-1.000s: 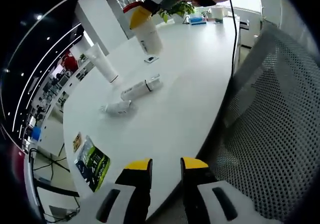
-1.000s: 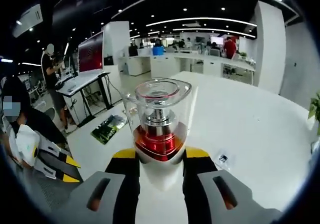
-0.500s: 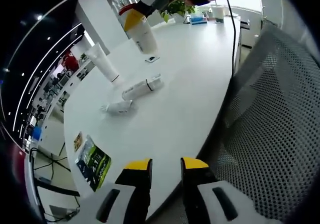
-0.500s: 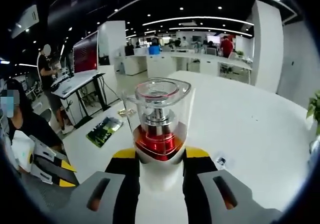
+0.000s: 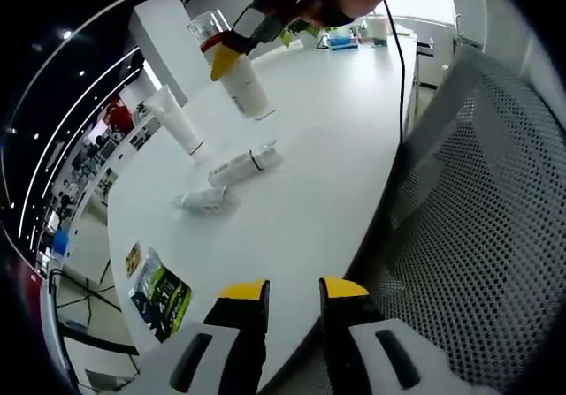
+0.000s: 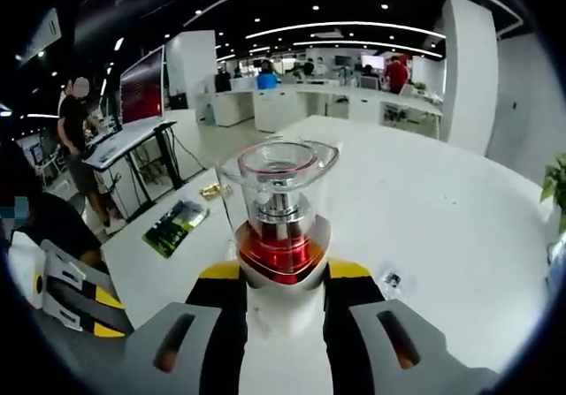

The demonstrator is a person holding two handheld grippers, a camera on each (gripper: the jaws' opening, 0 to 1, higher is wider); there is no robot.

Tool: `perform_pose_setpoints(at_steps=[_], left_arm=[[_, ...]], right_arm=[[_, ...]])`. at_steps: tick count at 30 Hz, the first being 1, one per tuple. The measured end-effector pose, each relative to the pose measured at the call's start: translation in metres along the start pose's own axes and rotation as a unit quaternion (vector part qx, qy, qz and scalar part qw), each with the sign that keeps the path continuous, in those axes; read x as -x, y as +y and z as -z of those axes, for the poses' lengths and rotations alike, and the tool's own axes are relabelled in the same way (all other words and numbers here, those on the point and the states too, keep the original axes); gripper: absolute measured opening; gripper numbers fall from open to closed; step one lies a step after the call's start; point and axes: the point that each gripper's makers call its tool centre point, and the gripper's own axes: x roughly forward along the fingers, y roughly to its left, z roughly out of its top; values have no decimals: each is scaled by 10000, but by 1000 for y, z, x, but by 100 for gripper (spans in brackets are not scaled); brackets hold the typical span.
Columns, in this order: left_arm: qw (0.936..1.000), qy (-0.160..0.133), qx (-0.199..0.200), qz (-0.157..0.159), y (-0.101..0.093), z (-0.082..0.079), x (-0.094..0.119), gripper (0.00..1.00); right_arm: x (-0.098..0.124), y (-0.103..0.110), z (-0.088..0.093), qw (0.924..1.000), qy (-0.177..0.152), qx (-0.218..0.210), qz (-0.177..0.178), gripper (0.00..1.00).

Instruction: Arrange the skincare products in the storage area until every visible bottle or jar stands upright without overlapping.

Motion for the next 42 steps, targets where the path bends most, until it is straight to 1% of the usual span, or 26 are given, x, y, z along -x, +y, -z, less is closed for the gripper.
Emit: perform_pose_setpoints(at_steps=[3, 9, 15, 21, 27, 38, 42], left_arm=[[10000, -42, 5, -5, 0, -2, 0, 23], [9999, -23, -78, 84, -4, -1, -1, 23], [9998, -34, -133, 164, -8, -2, -1, 23], [9997, -50, -151, 208, -10, -3, -2, 23], [9997, -24, -83, 219, -9, -2, -3, 23], [9996, -28, -66, 266, -10, -2, -3, 23], [9996, -28, -68, 278, -11, -2, -3, 23]], right_arm=[[-4, -3, 2, 10000, 56, 4, 37, 29], [-12, -8, 4, 9999, 102, -19, 100, 29], [-19, -18, 1, 9997, 23, -153, 198, 29], [-28, -28, -3, 9995, 29, -141, 283, 29], [-39, -35, -5, 9993, 79, -136, 337, 29], [-48, -50, 4, 9985, 251, -132, 460, 29], [-50, -51, 7, 9983, 295, -152, 483, 29]])
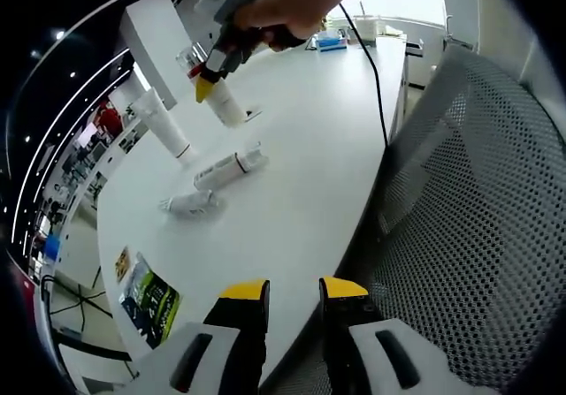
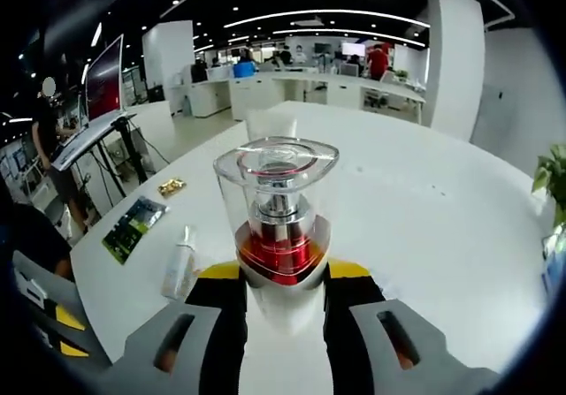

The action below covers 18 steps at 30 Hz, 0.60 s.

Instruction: Arrange the skincare products in the storage area until every visible bottle or jar stands upright without overlapping.

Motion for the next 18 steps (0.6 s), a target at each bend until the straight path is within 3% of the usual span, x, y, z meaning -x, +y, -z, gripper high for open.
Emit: perform_pose_setpoints(at_steps=[18], left_arm=[[10000, 45, 9, 29, -1, 2, -1, 23]], right_arm=[[-8, -3, 3, 9999, 80, 83, -11, 29]])
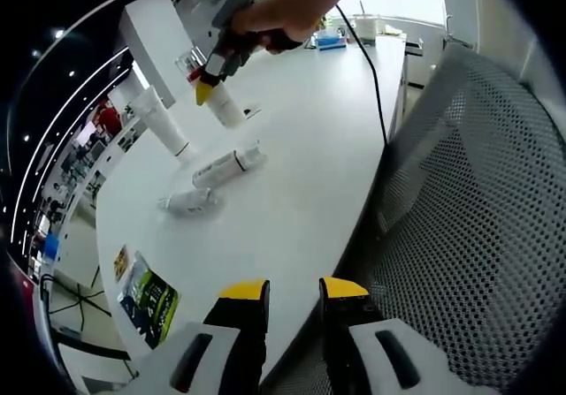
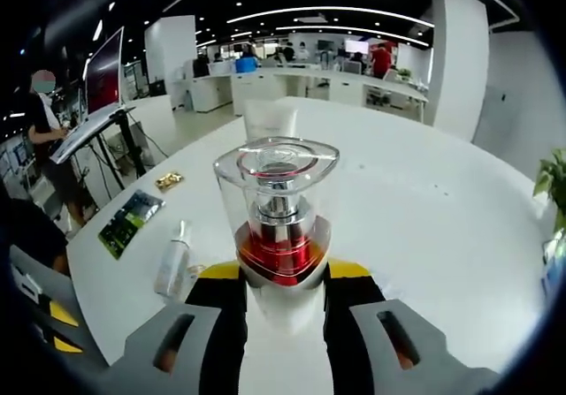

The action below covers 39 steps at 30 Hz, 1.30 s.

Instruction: Arrange the skincare products in the storage area until every visible bottle or jar stands upright without overlapping.

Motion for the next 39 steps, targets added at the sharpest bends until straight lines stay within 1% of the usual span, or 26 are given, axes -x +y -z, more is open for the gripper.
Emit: perform_pose_setpoints(at_steps=[22, 24, 26, 29, 39], left_arm=[[10000, 68, 39, 10, 0, 3, -1, 23], [10000, 78, 43, 15, 0, 3, -1, 23], [10000, 88, 42, 18, 0, 3, -1, 23], [9999, 92, 51, 13, 0, 4, -1, 23], [9998, 156, 93, 10, 1, 6, -2, 23]], right_arm=[[-10, -13, 0, 10000, 22, -1, -15, 29], [-10, -13, -1, 10000, 12, 5, -76, 29], [-12, -14, -3, 9999, 2, 71, -85, 29], [-14, -17, -7, 9999, -27, 60, -100, 29], [-32, -23, -14, 9998, -39, 85, -164, 29]])
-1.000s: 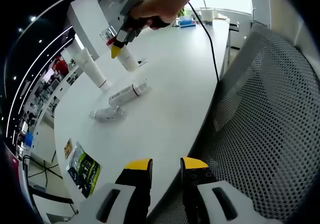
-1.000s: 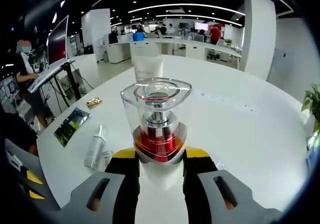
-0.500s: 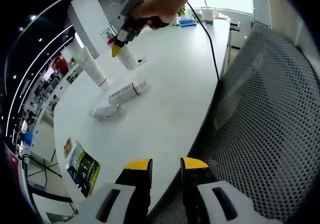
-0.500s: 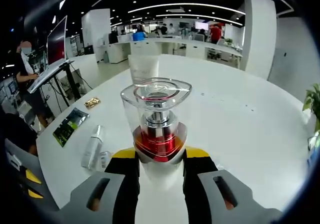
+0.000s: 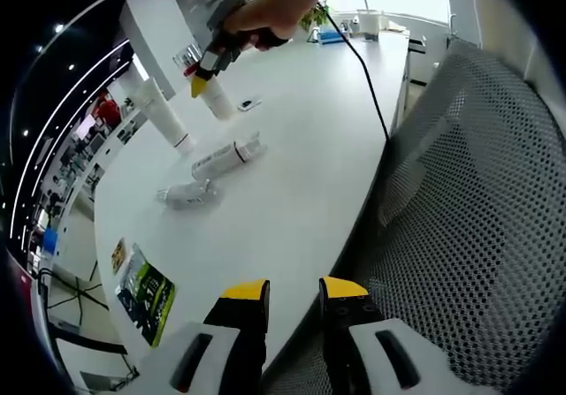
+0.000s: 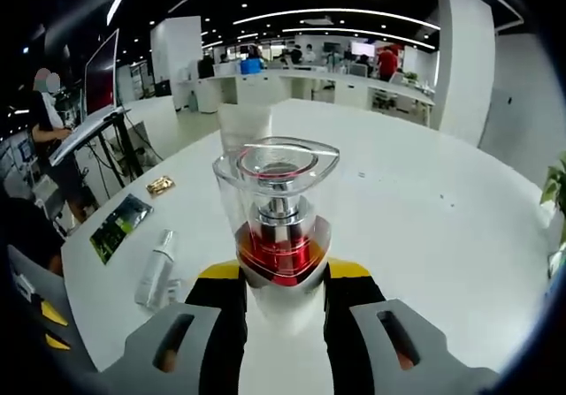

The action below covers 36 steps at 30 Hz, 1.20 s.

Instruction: Arrange the skincare products in the storage area until every visible bottle or jar stands upright without overlapping.

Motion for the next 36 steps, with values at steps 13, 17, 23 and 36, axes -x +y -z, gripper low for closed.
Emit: perform_pose_setpoints(at_steps=[13, 17, 23, 36], left_arm=[[10000, 58, 71, 11, 1, 2, -1, 23], [9999, 74, 88, 2, 1, 3, -1, 23], [9999, 102, 104, 4, 1, 4, -1, 23], [9998, 153, 112, 20, 0, 6, -2, 23]], right_arm=[[-20, -9, -8, 10000, 33, 52, -36, 30], [-26, -12, -6, 9999, 94, 117, -36, 30], [-28, -15, -7, 9999, 68, 112, -34, 30], [-40, -13, -5, 9997, 74, 227, -95, 30]])
